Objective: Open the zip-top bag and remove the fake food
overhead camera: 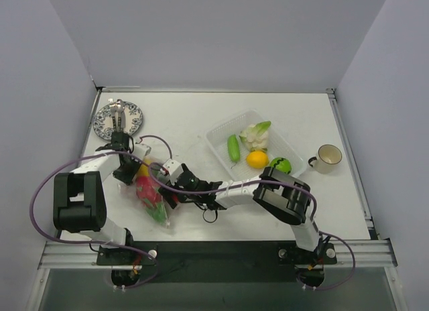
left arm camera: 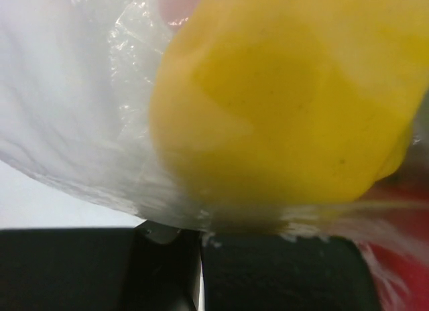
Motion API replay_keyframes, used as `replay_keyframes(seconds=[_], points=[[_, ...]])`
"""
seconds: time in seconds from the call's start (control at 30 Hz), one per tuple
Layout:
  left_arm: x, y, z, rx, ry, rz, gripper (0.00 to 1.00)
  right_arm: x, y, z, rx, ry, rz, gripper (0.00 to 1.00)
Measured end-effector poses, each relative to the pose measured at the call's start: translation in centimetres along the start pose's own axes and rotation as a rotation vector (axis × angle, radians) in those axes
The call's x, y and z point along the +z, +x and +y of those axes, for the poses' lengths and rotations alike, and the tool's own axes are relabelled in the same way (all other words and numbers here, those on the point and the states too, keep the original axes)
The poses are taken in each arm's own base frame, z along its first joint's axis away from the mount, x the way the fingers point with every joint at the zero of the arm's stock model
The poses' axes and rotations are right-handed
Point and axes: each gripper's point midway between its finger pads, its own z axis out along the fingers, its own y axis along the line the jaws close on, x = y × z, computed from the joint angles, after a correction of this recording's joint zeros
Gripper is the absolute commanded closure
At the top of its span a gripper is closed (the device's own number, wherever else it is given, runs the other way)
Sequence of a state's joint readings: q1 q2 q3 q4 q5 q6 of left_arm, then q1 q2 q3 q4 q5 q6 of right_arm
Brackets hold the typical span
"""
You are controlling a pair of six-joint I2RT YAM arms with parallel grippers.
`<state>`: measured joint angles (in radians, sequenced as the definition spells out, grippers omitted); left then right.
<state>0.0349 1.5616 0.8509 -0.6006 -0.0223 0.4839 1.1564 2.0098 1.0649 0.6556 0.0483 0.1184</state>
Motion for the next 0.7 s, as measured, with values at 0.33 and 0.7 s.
replay_keyframes(seconds=[0.33, 0.7], points=[[0.0, 0.1, 0.2, 0.004, -0.023, -0.008, 1.0, -6.9, -0.5, -1.4, 0.026, 0.012, -0.005, 0.78], [0.1, 0.1, 1.0, -0.006, -0.057, 0.001, 1.0, -20.4, -8.7, -14.7, 0.153, 0.425, -0.222, 0.62]])
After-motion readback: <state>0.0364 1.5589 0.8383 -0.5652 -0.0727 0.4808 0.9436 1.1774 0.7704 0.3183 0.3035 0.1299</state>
